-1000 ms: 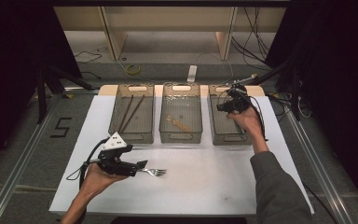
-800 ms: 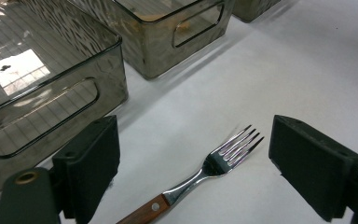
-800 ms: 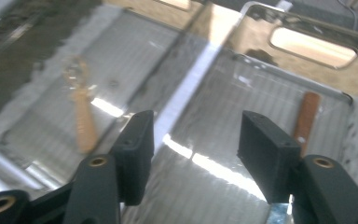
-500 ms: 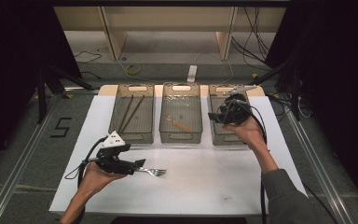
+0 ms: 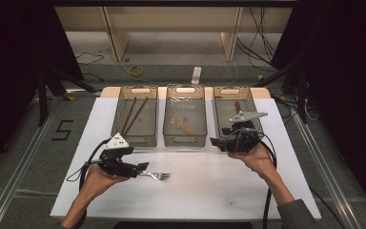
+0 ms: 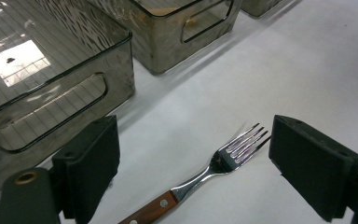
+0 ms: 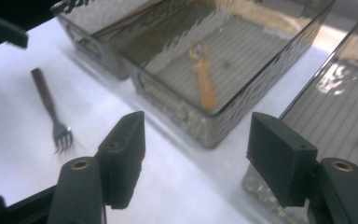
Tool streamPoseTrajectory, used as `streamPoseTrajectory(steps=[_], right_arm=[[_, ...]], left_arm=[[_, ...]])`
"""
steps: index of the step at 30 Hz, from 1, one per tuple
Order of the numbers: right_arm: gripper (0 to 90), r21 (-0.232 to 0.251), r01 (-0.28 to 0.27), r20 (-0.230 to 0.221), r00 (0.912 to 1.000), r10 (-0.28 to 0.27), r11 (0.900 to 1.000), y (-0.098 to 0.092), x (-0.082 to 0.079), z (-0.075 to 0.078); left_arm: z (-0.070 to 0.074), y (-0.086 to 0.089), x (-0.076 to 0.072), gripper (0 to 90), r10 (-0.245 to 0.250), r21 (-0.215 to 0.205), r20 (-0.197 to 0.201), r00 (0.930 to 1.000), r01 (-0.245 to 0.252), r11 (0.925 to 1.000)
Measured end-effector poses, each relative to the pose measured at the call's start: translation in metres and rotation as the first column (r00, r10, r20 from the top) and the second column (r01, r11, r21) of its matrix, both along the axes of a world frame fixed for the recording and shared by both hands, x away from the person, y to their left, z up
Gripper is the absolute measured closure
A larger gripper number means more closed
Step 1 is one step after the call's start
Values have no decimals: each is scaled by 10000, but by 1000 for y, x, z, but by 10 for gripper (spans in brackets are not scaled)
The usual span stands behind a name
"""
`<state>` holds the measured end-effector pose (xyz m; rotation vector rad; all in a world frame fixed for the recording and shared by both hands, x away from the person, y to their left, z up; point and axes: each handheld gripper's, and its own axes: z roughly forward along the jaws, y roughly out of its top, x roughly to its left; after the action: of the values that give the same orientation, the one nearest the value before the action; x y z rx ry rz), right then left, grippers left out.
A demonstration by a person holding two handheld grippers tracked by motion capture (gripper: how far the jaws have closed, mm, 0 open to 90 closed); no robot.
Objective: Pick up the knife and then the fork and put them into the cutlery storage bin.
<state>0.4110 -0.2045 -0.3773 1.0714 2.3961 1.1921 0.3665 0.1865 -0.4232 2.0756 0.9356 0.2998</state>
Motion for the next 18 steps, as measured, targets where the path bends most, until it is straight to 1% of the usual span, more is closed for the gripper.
streamPoseTrajectory(steps=[5, 6, 8, 9, 11, 13, 15, 18], right_arm=[[343, 114, -171, -169, 9997, 173, 9998, -2, -12, -7], [340, 134, -191, -152, 9997, 193, 9997, -2, -15, -9], [340, 147, -274, -66, 9996, 275, 9995, -2, -20, -12], [337, 245, -314, -74, 9995, 316, 9992, -3, -23, -13], [329, 325, -376, -76, 9993, 378, 9988, -4, -27, -16], [321, 317, -431, -83, 9990, 434, 9986, -4, -31, -19], [311, 398, -409, -38, 9991, 411, 9984, -7, -35, -21], [303, 559, -347, -83, 9993, 353, 9978, -10, -39, -26]], left_arm=[[1, 1, 2, 158, -13, 52, -21, 10000, 13, 10000], [2, 1, 2, 157, -16, 69, -75, 10000, 17, 10000], [3, 2, 4, 158, -49, -71, -255, 9997, 47, 10000], [4, 2, 4, 158, -25, -95, -294, 9996, 22, 10000], [4, 2, 5, 158, -25, 90, -251, 9997, 27, 10000], [4, 2, 7, 158, 42, 164, -326, 9995, -37, 9999], [3, 4, 10, 158, 67, 253, -448, 9990, -56, 9997], [2, 5, 12, 159, 129, 346, -526, 9985, -111, 9993]])
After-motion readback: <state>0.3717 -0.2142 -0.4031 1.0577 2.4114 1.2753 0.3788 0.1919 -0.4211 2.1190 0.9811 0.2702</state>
